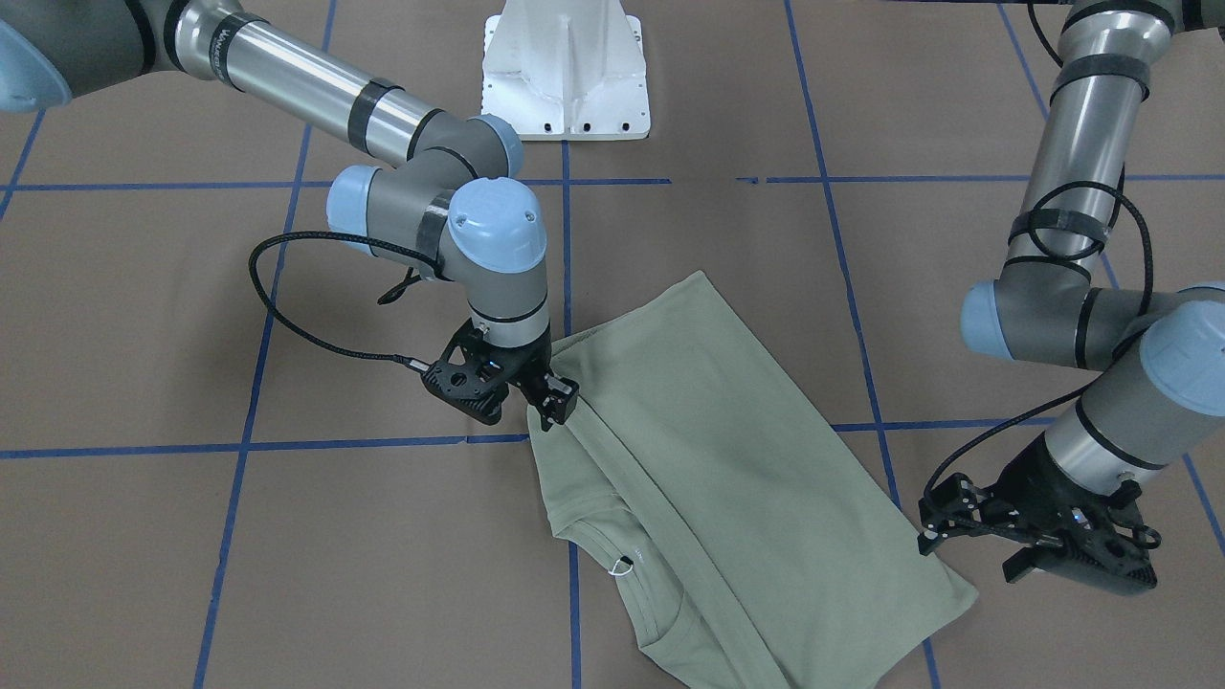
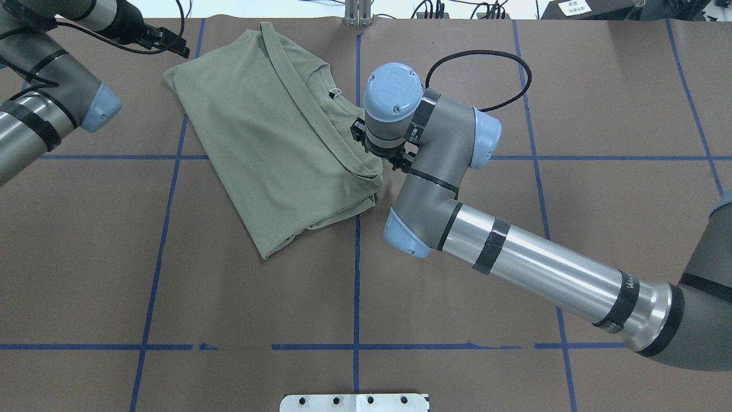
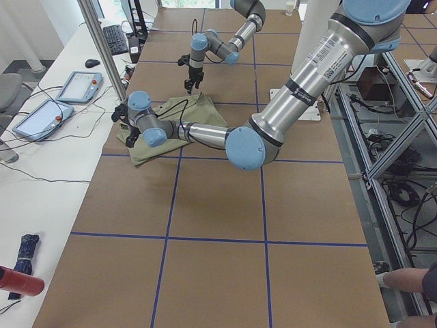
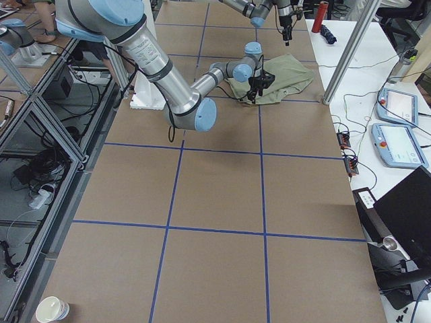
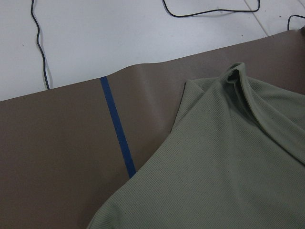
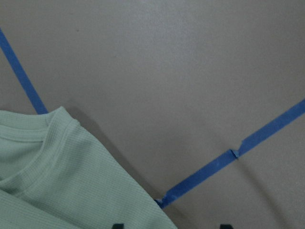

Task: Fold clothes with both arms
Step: 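Grasp the shirt's collar corner with the right gripper and pull it toward the robot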

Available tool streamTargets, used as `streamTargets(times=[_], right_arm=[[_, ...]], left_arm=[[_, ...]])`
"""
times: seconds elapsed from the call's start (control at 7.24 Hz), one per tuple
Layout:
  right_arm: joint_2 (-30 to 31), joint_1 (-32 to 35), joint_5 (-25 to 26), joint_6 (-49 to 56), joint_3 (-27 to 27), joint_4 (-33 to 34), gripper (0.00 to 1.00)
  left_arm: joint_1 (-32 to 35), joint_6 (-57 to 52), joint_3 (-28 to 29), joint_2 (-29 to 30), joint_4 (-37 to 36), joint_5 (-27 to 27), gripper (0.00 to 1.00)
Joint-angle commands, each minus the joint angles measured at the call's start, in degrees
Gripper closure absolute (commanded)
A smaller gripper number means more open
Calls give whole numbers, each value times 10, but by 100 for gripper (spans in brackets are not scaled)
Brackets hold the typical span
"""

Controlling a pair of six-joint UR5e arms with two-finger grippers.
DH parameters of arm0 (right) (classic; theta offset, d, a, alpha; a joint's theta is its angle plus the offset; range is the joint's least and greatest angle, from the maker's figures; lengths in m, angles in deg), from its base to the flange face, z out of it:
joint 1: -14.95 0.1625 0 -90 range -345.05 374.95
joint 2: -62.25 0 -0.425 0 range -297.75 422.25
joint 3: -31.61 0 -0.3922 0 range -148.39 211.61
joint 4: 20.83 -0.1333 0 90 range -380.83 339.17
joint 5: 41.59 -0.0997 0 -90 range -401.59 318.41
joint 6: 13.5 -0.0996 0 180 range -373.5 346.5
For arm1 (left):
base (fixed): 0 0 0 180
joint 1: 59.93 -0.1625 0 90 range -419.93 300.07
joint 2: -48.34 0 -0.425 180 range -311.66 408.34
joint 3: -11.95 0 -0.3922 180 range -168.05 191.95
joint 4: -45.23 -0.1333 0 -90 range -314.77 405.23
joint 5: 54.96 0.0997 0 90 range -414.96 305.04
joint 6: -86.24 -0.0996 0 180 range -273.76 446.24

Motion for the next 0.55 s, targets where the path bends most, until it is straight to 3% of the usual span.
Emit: streamTargets(times=[0.0,0.41], right_arm=[[3,-16,18,0,2,-4,37],[7,-21,30,2,5,-8,45]], left_arm=[[-2,0,0,-1,1,1,0],[-2,1,0,-2,1,1,0]])
